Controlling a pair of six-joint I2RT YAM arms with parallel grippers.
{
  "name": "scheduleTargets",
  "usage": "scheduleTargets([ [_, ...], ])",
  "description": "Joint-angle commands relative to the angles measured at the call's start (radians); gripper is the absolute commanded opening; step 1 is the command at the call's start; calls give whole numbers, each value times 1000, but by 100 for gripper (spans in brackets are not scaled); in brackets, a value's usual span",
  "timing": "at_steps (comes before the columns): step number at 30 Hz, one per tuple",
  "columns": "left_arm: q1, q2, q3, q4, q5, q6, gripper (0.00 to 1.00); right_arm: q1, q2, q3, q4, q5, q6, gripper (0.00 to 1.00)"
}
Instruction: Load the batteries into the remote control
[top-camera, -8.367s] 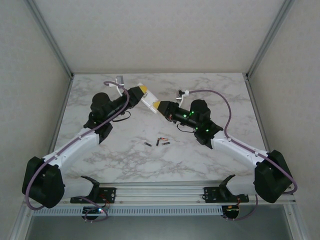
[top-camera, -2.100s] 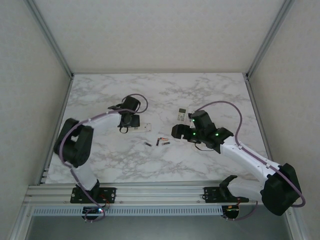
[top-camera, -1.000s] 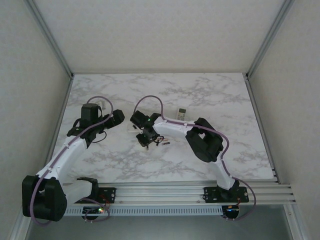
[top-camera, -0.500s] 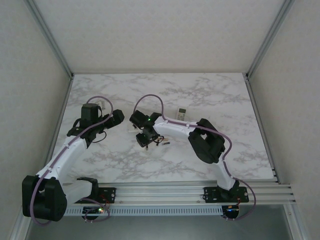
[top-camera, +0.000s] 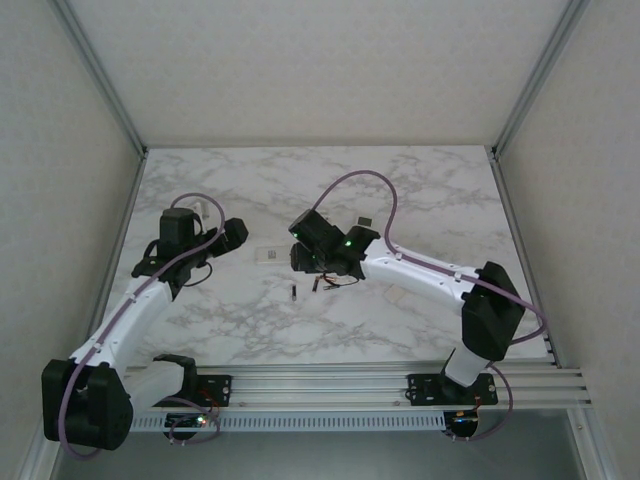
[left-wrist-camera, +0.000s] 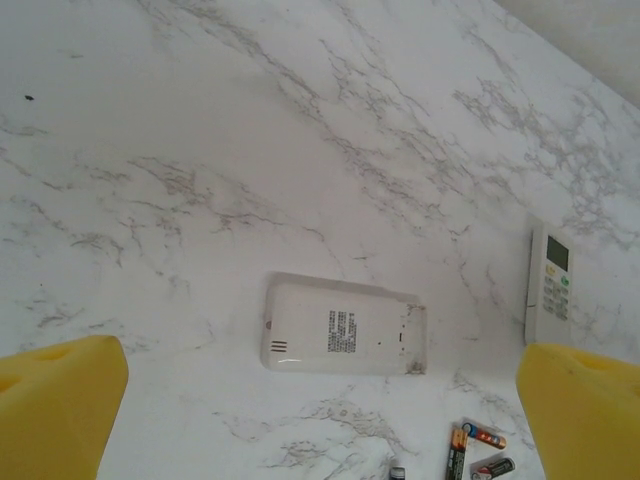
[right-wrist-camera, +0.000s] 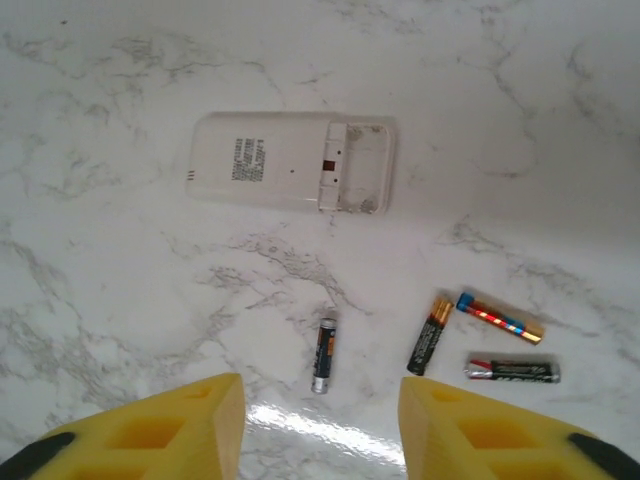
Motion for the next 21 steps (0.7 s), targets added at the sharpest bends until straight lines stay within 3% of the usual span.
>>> scheduleTargets([
  [1, 0, -2, -12, 20, 21, 7, 100, 30, 77, -23, 17, -30, 124, 39],
  [10, 1, 7, -16, 13, 21, 8, 100, 66, 291, 64, -15, -59, 69, 32],
  [21, -1, 24, -10, 8, 22, 17, 100, 70, 402, 109, -23, -95, 24, 27],
])
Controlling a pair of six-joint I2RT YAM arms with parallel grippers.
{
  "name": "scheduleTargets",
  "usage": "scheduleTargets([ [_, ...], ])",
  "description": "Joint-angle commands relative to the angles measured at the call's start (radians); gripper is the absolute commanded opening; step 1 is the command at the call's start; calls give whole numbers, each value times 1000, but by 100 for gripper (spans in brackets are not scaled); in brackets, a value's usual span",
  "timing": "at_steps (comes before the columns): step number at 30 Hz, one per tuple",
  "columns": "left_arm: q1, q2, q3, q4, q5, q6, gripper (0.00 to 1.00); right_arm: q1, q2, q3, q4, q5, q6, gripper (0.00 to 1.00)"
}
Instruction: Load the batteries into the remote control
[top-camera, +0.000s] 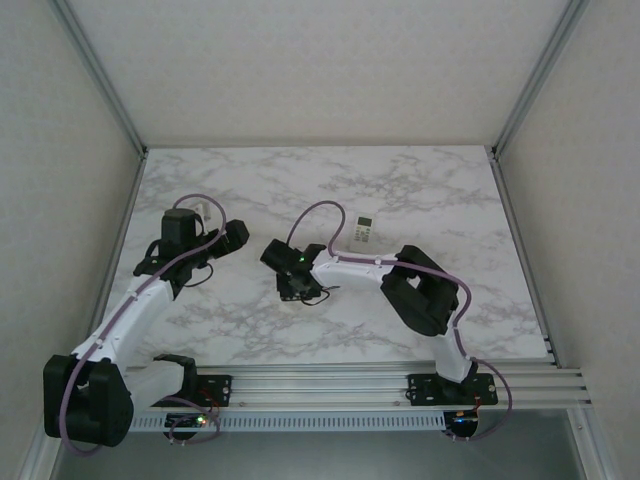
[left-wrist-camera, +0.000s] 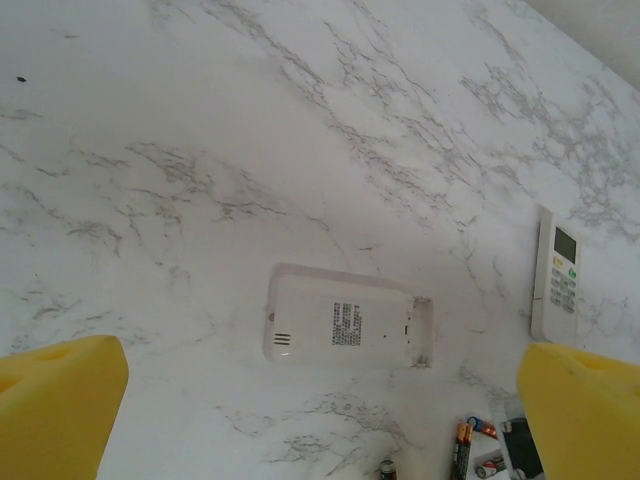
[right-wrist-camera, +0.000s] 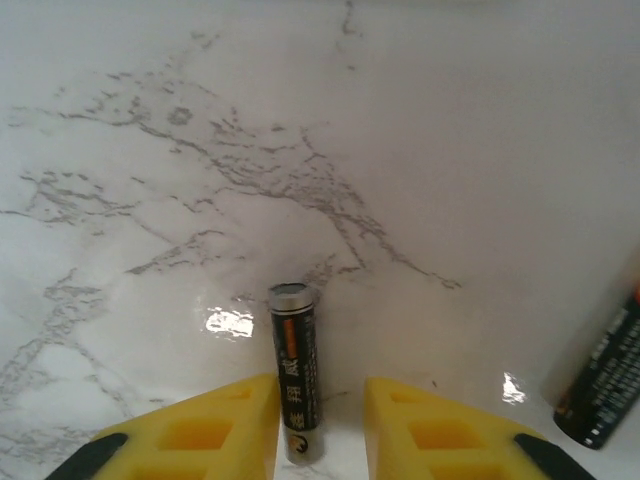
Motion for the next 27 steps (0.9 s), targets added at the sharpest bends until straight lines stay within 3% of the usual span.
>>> scheduleTargets([
  [1, 0, 5, -8, 6, 12, 17, 100, 7, 36, 25, -33, 9, -20, 26],
  [4, 0, 6, -9, 6, 6, 16, 100, 8, 45, 32, -45, 24, -39, 23],
  [9, -1, 11, -9, 5, 10, 16, 100, 6, 12, 47, -69, 50, -79, 5],
  [17, -40, 109, -7, 45, 28, -2, 100, -83, -204, -17, 49, 22, -139, 4],
  [21, -102, 213, 17, 61, -41, -3, 100, -159, -153, 19, 55, -35, -134, 4],
  [27, -127, 338, 37, 76, -61, 7, 95, -187, -36, 104, 67, -105, -126, 6],
])
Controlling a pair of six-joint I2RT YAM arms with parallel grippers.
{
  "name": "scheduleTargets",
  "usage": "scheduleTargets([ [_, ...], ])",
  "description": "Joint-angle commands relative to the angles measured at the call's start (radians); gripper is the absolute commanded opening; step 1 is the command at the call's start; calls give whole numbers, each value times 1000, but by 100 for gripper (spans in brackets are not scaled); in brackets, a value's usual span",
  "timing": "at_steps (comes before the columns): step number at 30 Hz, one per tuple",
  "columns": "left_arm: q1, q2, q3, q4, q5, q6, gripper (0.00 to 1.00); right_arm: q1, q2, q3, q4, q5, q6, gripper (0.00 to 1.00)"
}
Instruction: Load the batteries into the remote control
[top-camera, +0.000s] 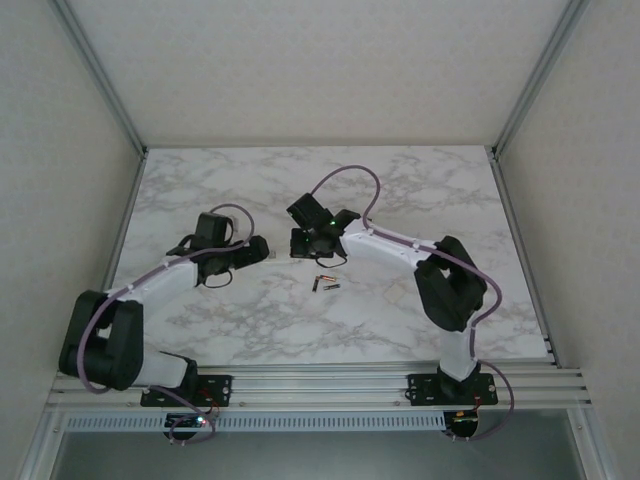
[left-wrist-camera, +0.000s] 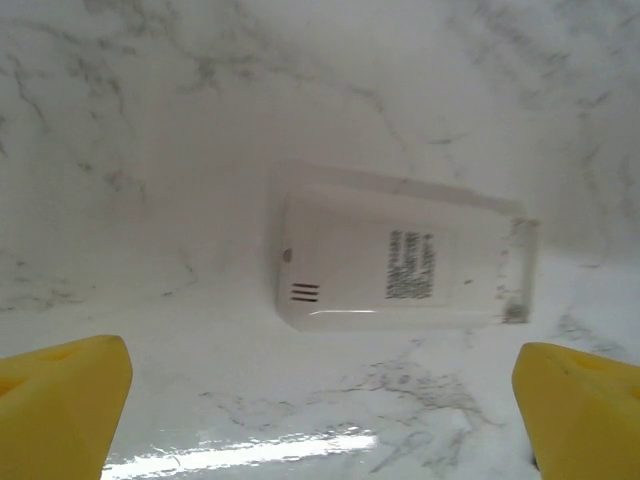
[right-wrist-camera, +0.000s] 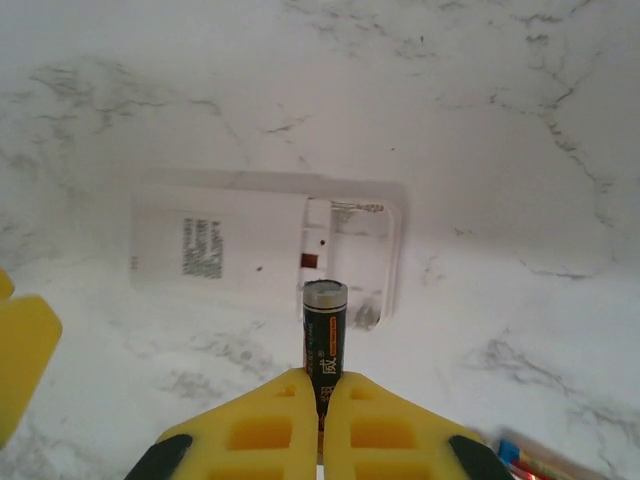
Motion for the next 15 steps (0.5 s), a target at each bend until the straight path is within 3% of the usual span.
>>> scheduleTargets([
  [1, -8, 37, 34, 28, -31, 8, 95, 10, 79, 64, -14, -50, -5, 7],
  [10, -19, 129, 55, 32, -12, 14, 80, -12, 184, 139, -41, -43, 4, 9],
  [15, -25, 141, 65, 33, -14, 12, 80, -18, 207, 148, -40, -63, 10, 12],
])
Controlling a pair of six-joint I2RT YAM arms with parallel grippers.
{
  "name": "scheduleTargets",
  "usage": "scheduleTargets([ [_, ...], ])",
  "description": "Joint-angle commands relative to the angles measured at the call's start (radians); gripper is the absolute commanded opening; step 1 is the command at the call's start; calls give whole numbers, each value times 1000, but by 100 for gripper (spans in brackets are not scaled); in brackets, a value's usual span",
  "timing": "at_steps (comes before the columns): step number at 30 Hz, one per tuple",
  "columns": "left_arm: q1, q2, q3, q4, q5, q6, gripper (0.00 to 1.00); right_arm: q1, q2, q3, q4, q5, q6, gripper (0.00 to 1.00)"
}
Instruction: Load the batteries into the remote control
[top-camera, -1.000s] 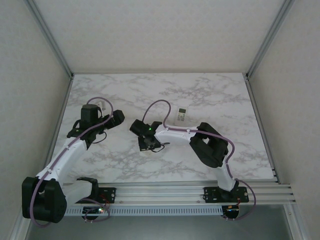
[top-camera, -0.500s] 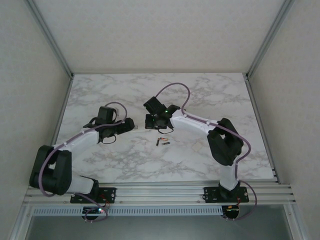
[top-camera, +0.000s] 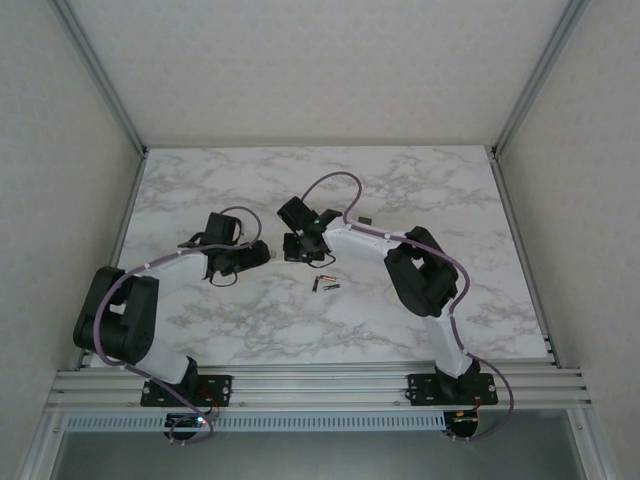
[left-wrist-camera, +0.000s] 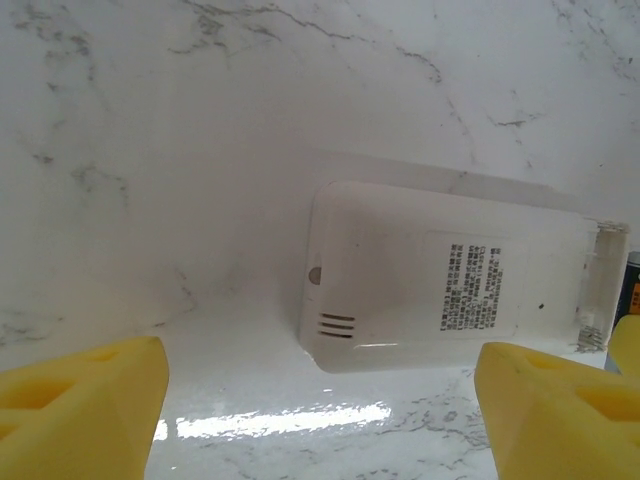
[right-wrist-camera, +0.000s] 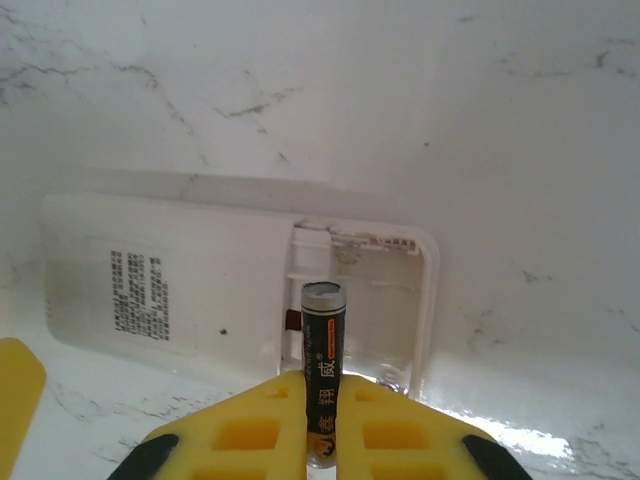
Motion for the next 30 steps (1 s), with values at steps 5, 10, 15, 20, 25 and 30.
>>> scheduleTargets([
  [5, -9, 13, 28, 11, -12, 8, 81, -7, 45, 33, -21, -33, 3, 19],
  [10, -11, 11, 24, 17, -19, 0, 81, -8, 37, 38, -36, -29, -7, 21],
  [15, -12, 16, 27, 29, -7, -10, 81, -7, 10, 29, -42, -23, -17, 20],
  [20, -16, 40, 46, 34, 5, -13, 80, -7, 5, 35, -63, -18, -24, 21],
  [25, -16, 66, 74, 29, -6, -3, 76, -8, -5, 29, -65, -13, -29, 21],
  [30, -17, 101, 95, 29, 1, 2, 71, -7, 10, 32, -61, -11, -33, 15],
])
